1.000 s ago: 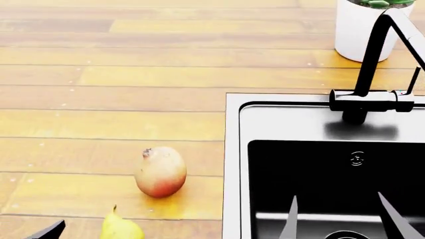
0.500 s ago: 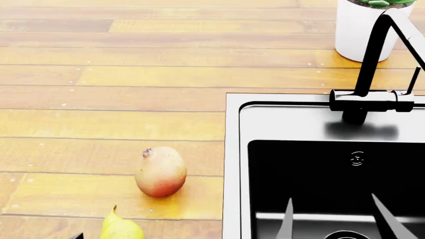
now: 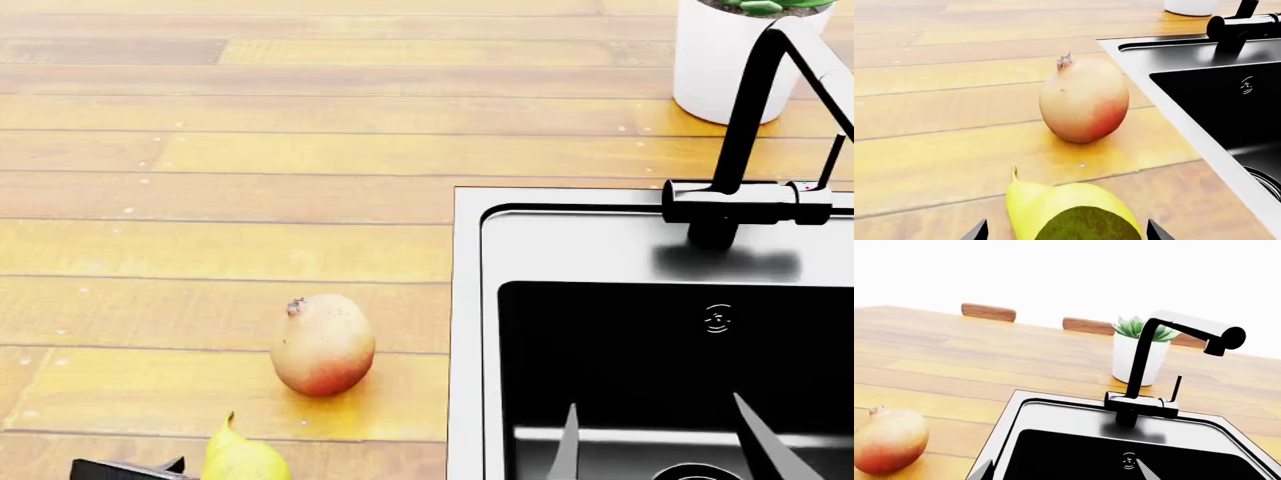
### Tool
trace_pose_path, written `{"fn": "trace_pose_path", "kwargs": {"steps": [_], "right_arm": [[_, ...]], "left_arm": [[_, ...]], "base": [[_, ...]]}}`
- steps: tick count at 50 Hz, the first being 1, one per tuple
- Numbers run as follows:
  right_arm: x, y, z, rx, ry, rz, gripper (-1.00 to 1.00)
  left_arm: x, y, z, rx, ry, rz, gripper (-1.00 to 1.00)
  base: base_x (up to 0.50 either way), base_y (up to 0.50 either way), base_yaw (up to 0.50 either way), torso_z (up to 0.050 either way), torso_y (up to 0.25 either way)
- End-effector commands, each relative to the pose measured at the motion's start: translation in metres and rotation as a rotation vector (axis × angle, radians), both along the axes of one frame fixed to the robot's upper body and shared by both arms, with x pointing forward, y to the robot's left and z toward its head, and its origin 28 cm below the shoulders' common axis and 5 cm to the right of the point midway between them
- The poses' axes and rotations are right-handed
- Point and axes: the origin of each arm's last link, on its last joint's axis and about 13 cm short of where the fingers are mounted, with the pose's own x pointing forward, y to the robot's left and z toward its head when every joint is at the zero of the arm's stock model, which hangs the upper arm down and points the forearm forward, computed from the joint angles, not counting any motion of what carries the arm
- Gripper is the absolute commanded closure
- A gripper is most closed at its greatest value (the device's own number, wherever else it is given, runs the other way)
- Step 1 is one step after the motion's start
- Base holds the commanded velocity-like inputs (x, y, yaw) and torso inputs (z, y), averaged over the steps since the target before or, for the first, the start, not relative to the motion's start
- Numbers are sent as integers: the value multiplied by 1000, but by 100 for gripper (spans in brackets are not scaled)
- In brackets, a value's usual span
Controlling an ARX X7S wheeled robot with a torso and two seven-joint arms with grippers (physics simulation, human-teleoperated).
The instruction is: There is a mixed pile of frozen fruits and vegetables on the counter. Locate all the frozen vegetables and place the items in a bowl on the counter. Take all the frozen fruits and defrost them in a running sink.
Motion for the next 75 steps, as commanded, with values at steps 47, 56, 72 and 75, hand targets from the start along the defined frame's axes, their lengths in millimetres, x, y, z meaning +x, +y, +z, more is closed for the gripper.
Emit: {"fn": "trace_pose_path", "kwargs": {"steps": [47, 56, 72, 75], "right_arm": [[76, 41, 29, 31, 79, 367, -100], [119, 65, 19, 4, 143, 476, -100], [141, 89, 15, -54, 230, 547, -100], [144, 93, 12, -45, 246, 561, -100]], "left_arm": [[-12, 66, 90, -35, -355, 179, 100], [-11, 75, 92, -46, -369, 198, 100], [-10, 84, 91, -62, -357, 229, 100], [-9, 85, 91, -61, -356, 234, 100]], "base": [[0, 0, 0, 0, 0], [0, 0, 0, 0, 1], [0, 0, 0, 0, 0], [0, 0, 0, 0, 0]]}}
